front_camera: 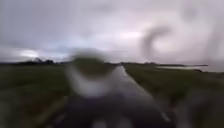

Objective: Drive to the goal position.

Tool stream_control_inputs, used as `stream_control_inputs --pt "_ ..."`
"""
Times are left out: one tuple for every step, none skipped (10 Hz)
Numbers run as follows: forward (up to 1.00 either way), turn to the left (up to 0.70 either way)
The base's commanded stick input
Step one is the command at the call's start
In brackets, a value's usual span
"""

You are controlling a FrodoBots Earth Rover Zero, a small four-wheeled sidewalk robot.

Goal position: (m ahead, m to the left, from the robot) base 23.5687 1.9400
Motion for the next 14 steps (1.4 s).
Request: stream_control_inputs --pt "0.70 0.00" --pt "0.70 0.00" --pt "0.70 0.00" --pt "0.70 0.00" --pt "0.70 0.00" --pt "0.70 0.00" --pt "0.70 0.00" --pt "0.70 0.00" --pt "0.70 0.00" --pt "0.70 0.00" --pt "0.70 0.00" --pt "0.70 0.00" --pt "0.70 0.00" --pt "0.70 0.00"
